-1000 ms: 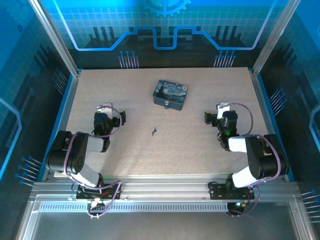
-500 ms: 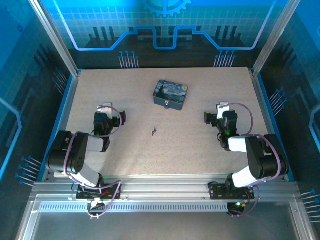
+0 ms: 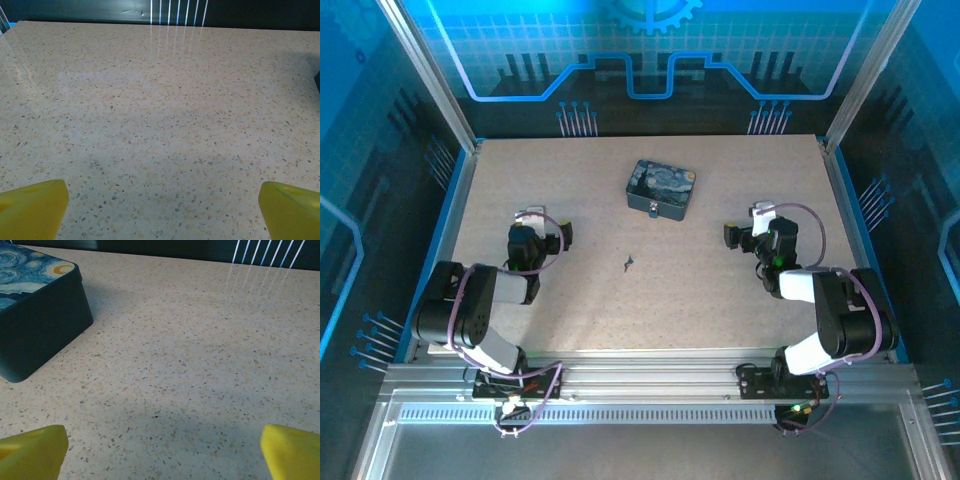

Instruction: Unlock the padlock with the key

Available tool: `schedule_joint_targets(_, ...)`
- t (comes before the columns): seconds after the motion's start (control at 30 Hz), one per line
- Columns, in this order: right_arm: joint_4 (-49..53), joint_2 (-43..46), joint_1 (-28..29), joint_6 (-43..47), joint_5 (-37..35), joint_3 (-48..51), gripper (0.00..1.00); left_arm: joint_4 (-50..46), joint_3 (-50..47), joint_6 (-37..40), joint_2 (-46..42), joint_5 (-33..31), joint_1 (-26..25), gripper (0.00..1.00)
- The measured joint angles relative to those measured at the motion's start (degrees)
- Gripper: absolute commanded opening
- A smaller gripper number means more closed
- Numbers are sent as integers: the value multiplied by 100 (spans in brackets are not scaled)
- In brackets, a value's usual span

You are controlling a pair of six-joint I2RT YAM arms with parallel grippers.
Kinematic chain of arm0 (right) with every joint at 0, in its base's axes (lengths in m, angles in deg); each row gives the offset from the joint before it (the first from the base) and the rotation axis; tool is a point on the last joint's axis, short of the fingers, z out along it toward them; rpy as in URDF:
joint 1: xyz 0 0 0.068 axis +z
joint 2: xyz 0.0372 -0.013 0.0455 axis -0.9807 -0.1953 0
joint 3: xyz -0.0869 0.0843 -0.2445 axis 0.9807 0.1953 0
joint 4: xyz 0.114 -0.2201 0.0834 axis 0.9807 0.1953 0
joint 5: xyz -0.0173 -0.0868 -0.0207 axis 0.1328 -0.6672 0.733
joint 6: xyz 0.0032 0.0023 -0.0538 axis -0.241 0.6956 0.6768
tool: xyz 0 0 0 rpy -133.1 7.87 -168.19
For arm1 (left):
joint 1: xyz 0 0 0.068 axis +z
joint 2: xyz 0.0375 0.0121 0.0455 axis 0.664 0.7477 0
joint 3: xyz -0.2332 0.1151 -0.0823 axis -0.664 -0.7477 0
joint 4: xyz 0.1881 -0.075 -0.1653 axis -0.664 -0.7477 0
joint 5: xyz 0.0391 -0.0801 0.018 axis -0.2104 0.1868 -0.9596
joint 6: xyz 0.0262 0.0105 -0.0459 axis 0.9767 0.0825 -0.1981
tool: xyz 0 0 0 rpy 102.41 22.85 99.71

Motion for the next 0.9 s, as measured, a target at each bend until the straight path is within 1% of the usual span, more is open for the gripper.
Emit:
schedule_joint_targets(0.67,52,0,-20,22,76,0,100,48,-35,-17,-26,31,48,99)
schedule_joint_targets(0.77,52,0,-20,22,74,0,100,-232,-118,-20,-448,-2,55,99)
schedule_joint_targets(0.83,109,7,-17,22,48,-17,100,-745,-111,-81,-1110,9,57,99)
schedule_joint_targets(0.9,446,98,-4,22,-2,-114,100,-1467,22,-278,-1832,68,63,99)
